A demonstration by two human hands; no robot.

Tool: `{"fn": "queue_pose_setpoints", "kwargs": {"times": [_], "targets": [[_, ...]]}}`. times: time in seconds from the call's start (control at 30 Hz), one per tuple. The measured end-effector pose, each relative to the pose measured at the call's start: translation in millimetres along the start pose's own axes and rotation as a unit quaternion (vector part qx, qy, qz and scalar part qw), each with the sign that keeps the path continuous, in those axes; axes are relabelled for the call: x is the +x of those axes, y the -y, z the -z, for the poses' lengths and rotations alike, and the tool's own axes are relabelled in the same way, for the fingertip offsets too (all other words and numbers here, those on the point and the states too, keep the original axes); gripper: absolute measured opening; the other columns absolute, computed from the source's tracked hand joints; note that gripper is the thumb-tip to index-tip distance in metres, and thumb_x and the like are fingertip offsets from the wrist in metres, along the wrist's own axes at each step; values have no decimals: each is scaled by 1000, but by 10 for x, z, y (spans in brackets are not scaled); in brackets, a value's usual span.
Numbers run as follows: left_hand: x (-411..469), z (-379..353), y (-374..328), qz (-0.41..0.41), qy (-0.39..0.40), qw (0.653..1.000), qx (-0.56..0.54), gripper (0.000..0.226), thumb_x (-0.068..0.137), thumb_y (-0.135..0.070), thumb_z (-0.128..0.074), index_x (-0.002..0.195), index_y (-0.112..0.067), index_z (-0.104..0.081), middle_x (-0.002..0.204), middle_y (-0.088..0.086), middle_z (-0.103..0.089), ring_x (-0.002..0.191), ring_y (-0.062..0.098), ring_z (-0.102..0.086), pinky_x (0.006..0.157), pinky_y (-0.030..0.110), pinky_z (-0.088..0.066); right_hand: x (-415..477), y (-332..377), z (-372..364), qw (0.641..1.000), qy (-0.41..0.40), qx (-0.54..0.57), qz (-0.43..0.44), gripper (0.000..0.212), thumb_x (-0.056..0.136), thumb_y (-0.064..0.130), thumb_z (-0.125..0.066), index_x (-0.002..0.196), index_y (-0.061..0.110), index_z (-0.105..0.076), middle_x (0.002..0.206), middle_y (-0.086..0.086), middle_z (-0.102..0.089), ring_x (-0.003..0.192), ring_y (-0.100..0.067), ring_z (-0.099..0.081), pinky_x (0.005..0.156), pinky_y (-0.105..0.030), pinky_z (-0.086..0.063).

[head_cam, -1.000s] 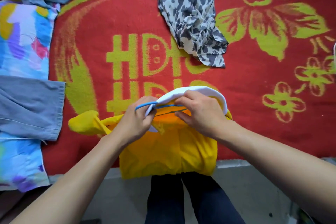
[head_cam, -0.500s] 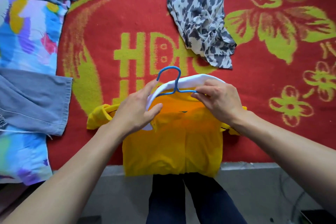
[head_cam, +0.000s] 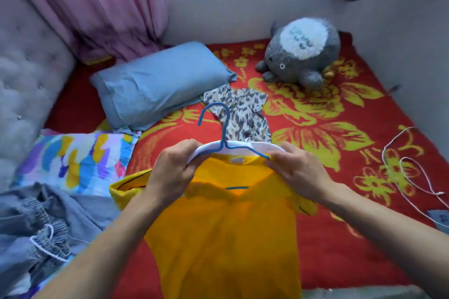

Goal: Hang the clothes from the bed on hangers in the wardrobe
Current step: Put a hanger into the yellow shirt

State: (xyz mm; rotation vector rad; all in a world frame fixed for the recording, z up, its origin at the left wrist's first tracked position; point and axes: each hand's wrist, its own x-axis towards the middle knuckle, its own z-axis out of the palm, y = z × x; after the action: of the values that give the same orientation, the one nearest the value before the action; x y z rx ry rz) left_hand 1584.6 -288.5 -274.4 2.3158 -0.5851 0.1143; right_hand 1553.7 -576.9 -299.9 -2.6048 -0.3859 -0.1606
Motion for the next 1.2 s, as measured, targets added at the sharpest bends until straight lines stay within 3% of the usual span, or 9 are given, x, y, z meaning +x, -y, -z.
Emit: {"fn": "queue_pose_setpoints", "kwargs": {"times": [0.23,0.4,0.53,0.63,0.7,0.8,0.97,1.07,1.2], "targets": [[260,1121,-598,5,-98,994,-49,35,92,-39,-50,76,-11,-63,62,16,-53,59,31,-50,56,41,-37,398,576,1042,986,-152,-8,67,36,96,52,-39,110,30,-64,105,2,-60,78,-30,-66,63,-42,-54],[311,1503,-1176,-32,-110,993,-32,23,87,-36,-58,99,-20,-68,68,-4,-61,58,13,-52,57,37,-41,578,1013,1747,967,-222,42,120,29,89,39,-57,105,18,-69,95,1,-60,79,-24,-62,70,-39,-52],[206,1772,-1589,-36,-176,984,-2,23,87,-36,-54,89,-18,-67,58,-2,-49,52,7,-40,52,35,-32,712,1367,2285,942,-288,20,173,25,80,30,-70,100,16,-74,87,0,-66,82,-21,-59,70,-37,-52],[-7,1952,-1914,-28,-266,961,63,22,89,-32,-57,101,-22,-72,68,-7,-64,63,7,-58,55,25,-39,632,1601,2535,903,-338,-44,260,13,83,19,-72,94,14,-76,85,-3,-68,81,-25,-59,60,-37,-53],[-198,2007,-2105,-14,-316,942,110,24,89,-30,-57,102,-19,-72,71,-6,-67,69,8,-62,55,24,-40,477,1730,2556,894,-296,-32,335,12,84,19,-70,94,15,-76,87,-1,-69,79,-21,-61,58,-36,-53],[-614,1942,-2369,18,-340,927,158,27,87,-34,-55,100,-18,-72,67,-11,-59,68,16,-62,53,21,-36,129,1879,2468,922,-106,65,367,24,85,47,-67,86,26,-77,85,12,-70,70,-5,-63,61,-37,-52],[-1627,1659,-2764,51,-328,913,236,23,91,-35,-55,102,-22,-70,80,-2,-65,69,19,-60,53,27,-40,-235,2138,2425,889,-211,128,386,31,85,50,-60,87,23,-75,90,9,-70,81,-13,-67,65,-35,-53],[-2343,1582,-3089,107,-335,895,274,30,92,-45,-48,101,-25,-67,82,-3,-65,71,16,-59,55,38,-47,-525,2551,2312,884,-110,126,436,45,81,63,-56,109,30,-66,97,14,-64,85,-8,-60,66,-30,-48],[-3315,1643,-3628,196,-382,847,313,28,91,-40,-52,102,-21,-69,88,-1,-66,79,18,-61,65,35,-49,-1107,3267,1939,840,43,105,531,45,90,65,-38,91,27,-62,68,9,-58,63,-11,-55,53,-32,-38]]}}
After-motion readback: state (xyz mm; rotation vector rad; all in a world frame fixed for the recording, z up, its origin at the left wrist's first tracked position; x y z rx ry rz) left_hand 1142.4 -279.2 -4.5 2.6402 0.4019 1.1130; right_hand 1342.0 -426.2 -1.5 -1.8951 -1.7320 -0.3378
